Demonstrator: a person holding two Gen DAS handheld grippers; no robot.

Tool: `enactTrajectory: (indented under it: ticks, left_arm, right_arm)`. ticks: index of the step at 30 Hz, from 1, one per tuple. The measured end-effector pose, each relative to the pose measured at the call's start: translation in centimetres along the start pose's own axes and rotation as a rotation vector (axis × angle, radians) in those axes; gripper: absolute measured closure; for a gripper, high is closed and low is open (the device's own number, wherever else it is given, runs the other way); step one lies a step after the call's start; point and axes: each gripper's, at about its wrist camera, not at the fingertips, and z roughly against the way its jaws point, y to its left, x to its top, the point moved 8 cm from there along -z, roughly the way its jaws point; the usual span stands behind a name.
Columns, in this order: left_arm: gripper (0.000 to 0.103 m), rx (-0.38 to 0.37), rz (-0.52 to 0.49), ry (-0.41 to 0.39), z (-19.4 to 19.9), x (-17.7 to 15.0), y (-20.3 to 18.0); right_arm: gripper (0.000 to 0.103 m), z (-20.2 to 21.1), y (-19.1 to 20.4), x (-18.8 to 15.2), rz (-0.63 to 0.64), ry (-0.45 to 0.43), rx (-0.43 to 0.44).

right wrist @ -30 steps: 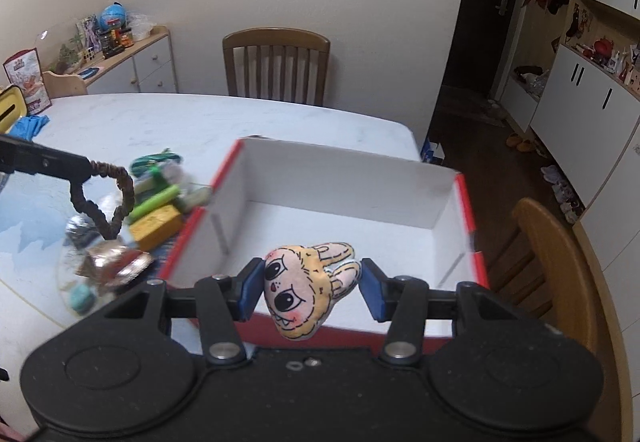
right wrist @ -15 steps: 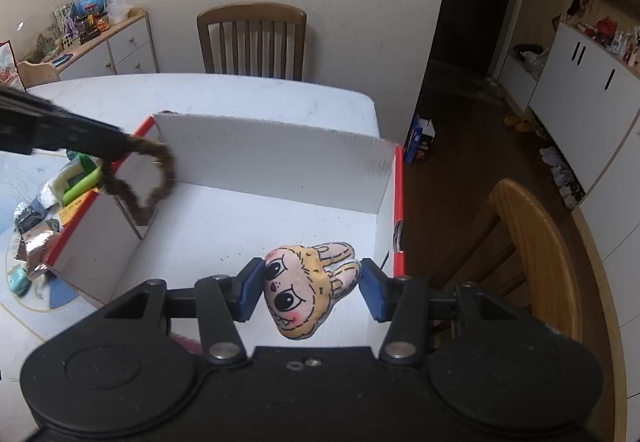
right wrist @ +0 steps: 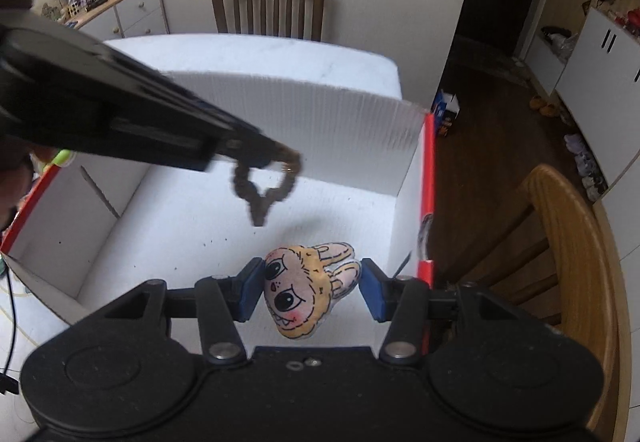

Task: Organize objects
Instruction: 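Carry the plush with the right tool while the left tool carries the bracelet into the red box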

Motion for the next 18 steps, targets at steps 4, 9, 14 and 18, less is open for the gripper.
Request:
enactTrajectory:
  ticks: [4, 9, 14, 18]
  left_arm:
    - [0.095, 0.004, -0.007, 0.039, -2.0, -0.2, -0.3]
    - [0.095, -0.002, 0.008, 0.084, -3.7, -0.8, 0.0]
    - [0.095, -0.001, 0.013, 0.115, -4.7, -1.1, 0.1]
    - [0.095, 0.008, 0.012, 0.123, -4.8, -1.3, 0.2]
  right_arm:
    - [0.053, -0.5, 0.5, 0.0, 0.028, 0.009, -0.002]
    - [0.053, -1.0, 1.1, 0.2, 0.065, 0.015, -0.011]
    - [0.053, -0.9, 0.9, 0.2, 0.055, 0.015, -0.003]
    - [0.051, -0.8, 1.0, 0.1, 0.071, 0.015, -0.011]
